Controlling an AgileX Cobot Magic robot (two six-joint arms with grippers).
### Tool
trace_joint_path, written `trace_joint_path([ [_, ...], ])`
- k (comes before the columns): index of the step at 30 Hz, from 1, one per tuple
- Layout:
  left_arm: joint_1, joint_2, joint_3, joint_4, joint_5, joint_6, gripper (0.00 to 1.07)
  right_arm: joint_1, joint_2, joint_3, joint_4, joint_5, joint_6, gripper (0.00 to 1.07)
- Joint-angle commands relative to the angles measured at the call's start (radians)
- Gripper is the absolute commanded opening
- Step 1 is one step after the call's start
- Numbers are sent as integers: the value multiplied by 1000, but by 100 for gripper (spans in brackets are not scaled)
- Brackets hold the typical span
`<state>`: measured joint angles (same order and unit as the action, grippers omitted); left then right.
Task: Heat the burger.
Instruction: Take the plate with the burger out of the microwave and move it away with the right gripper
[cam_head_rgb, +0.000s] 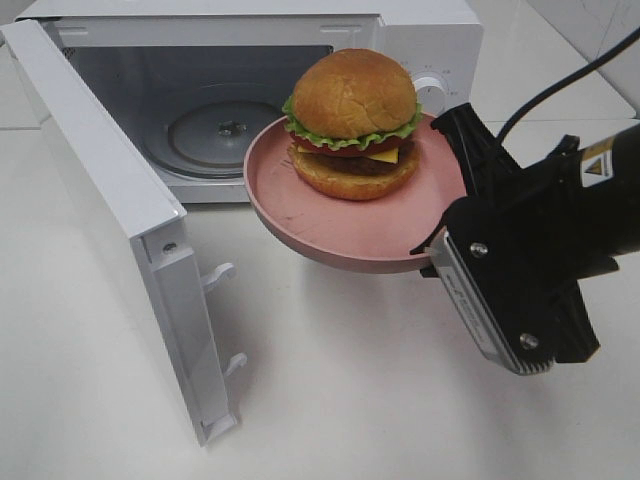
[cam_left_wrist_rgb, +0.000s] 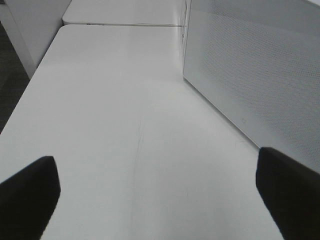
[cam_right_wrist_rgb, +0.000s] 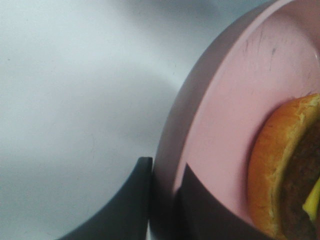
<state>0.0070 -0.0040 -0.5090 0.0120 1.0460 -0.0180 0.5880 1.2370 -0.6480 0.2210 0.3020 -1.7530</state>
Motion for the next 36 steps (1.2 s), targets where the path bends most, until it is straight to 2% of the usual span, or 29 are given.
trace_joint_path([
  [1, 4, -23, 4, -2, -8, -1, 100, -2, -78, 35, -1, -53, 26, 2],
  [8, 4, -23, 4, -2, -8, -1, 100, -2, -221, 115, -59, 9, 104, 2],
  [15, 4, -23, 4, -2, -8, -1, 100, -2, -384, 190, -237, 142, 290, 2],
  [21, 4, -23, 4, -2, -8, -1, 100, -2, -484, 219, -324, 221, 421, 2],
  [30, 4, -23, 4, -2, -8, -1, 100, -2, -553, 245, -421, 297, 578, 2],
  [33, 4, -23, 4, -2, -8, -1, 100, -2, -552, 245, -522, 310, 694, 2],
  [34, 4, -23, 4, -2, -8, -1, 100, -2, -552, 245, -522, 310, 694, 2],
  [36, 4, -23, 4, -2, -8, -1, 100, -2, -552, 245, -611, 315, 791, 2],
])
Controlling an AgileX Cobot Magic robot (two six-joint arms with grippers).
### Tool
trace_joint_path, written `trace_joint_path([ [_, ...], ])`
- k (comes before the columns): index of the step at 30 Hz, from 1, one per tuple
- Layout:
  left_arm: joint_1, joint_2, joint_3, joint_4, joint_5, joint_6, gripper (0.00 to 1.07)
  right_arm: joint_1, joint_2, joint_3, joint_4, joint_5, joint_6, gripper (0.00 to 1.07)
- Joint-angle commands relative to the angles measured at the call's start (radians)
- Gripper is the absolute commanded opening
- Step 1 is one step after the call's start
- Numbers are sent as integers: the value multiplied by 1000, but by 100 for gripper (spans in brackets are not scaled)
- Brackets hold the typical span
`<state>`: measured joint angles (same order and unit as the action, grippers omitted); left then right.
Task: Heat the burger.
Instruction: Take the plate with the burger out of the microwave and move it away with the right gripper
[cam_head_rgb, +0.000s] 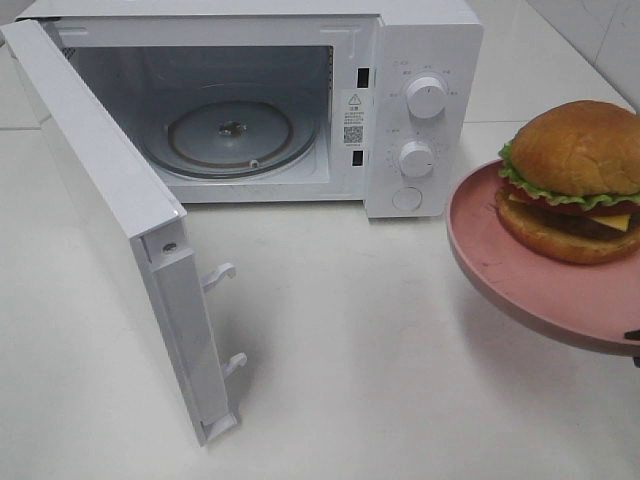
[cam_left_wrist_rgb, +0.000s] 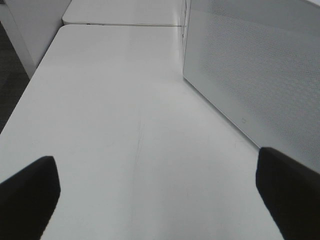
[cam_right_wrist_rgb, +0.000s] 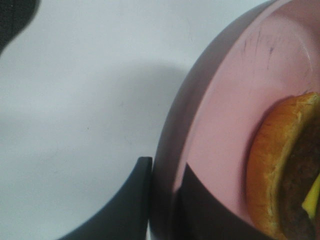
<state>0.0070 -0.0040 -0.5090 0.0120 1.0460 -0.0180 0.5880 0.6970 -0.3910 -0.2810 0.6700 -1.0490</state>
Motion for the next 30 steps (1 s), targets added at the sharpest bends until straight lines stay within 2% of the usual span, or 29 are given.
trace_joint_path([
  [1, 4, -23, 4, -2, -8, -1, 100, -2, -12, -12, -109, -53, 87, 2],
  [2, 4, -23, 4, -2, -8, -1, 100, -2, -12, -12, -162, -44, 173, 2],
  [11, 4, -23, 4, -2, -8, -1, 100, -2, -12, -12, -339, 110, 474, 2],
  [20, 4, -23, 4, -2, -8, -1, 100, -2, -12, -12, -427, 259, 784, 2],
  [30, 4, -23, 4, -2, -8, -1, 100, -2, -9, -12, -509, 360, 1021, 3],
])
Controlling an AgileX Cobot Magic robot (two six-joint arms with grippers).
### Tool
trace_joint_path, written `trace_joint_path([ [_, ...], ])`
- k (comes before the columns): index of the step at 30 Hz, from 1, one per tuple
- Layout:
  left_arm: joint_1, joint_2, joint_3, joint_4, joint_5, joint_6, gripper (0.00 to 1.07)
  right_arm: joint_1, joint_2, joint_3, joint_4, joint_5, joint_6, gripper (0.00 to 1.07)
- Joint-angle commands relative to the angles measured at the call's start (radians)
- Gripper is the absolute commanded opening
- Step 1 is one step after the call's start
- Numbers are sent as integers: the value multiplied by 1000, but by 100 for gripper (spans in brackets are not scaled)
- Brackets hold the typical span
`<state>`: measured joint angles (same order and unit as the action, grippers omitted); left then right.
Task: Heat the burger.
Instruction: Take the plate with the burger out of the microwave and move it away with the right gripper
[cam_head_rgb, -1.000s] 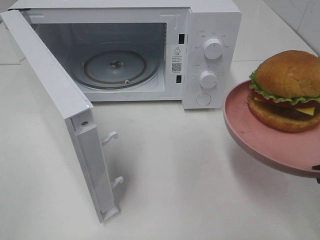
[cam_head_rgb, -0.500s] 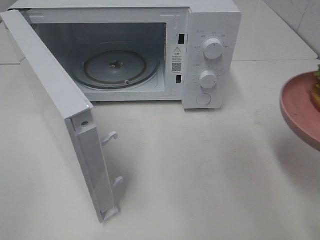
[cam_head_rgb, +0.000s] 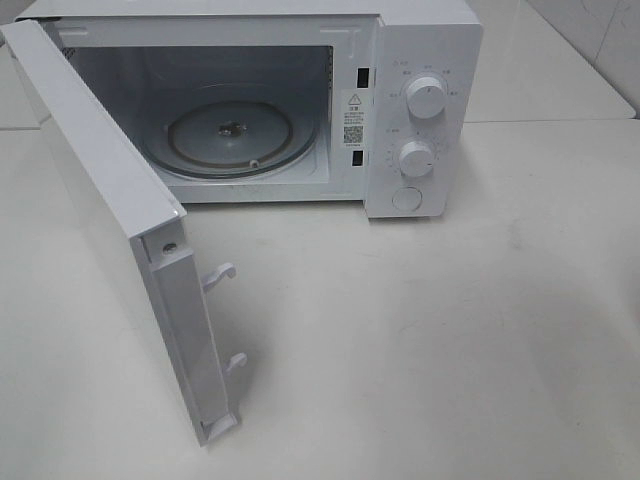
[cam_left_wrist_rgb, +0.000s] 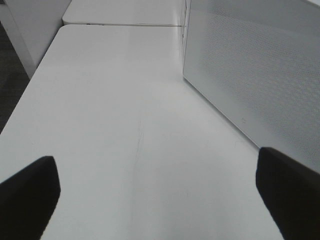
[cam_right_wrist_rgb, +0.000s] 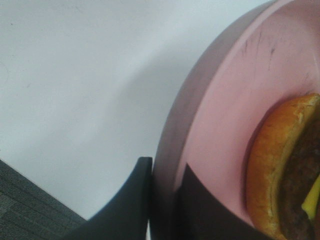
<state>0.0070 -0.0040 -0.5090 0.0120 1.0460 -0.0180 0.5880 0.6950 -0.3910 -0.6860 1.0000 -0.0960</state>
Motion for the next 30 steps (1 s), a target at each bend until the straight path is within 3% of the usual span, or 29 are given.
trace_joint_path([
  [1, 4, -23, 4, -2, -8, -1, 100, -2, -7, -12, -104, 30, 68, 3],
  [13, 4, -23, 4, -2, -8, -1, 100, -2, 8, -12, -156, 136, 349, 2],
  [21, 4, -23, 4, -2, -8, -1, 100, -2, 185, -36, -168, 161, 498, 2],
  [30, 4, -23, 4, -2, -8, -1, 100, -2, 420, -118, -220, 162, 824, 3],
])
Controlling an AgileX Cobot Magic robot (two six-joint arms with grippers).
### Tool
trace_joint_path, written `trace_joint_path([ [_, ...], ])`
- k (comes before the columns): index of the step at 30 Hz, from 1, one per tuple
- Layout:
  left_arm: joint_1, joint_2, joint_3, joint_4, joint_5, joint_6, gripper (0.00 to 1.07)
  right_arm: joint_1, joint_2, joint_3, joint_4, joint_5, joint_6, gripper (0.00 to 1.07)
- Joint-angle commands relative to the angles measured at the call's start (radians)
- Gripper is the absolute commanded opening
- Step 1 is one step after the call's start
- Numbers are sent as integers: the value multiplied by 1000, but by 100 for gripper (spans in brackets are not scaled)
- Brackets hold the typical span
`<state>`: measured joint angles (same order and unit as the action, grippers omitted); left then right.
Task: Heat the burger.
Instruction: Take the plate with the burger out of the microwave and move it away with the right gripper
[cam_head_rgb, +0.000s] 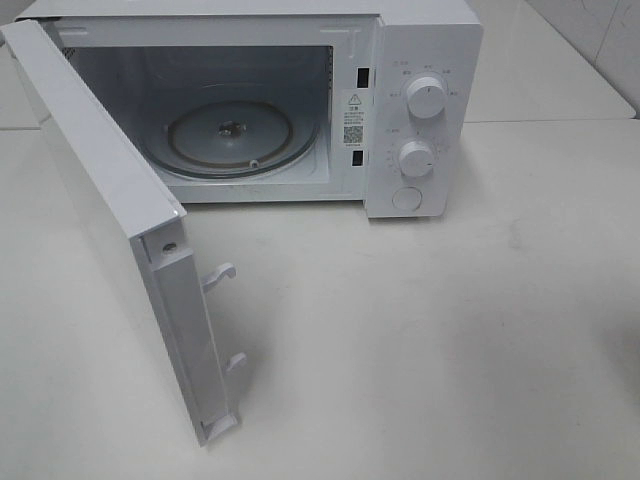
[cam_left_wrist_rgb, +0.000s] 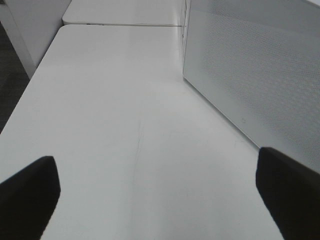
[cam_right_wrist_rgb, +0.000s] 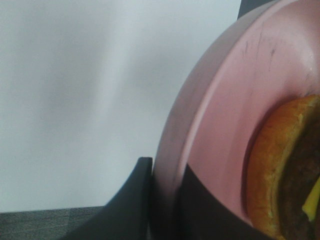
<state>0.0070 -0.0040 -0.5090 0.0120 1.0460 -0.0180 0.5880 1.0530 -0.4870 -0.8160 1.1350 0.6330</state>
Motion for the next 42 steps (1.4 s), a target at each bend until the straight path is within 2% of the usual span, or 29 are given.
trace_joint_path([
  [1, 4, -23, 4, -2, -8, -1, 100, -2, 124, -40, -91, 27, 150, 3],
  [17, 4, -23, 4, -2, -8, -1, 100, -5, 527, -182, -120, -34, 338, 6],
  [35, 4, -23, 4, -2, -8, -1, 100, -5, 786, -223, -149, -189, 503, 8],
  [42, 4, -23, 4, -2, -8, -1, 100, -5, 839, -223, -159, -215, 606, 14],
])
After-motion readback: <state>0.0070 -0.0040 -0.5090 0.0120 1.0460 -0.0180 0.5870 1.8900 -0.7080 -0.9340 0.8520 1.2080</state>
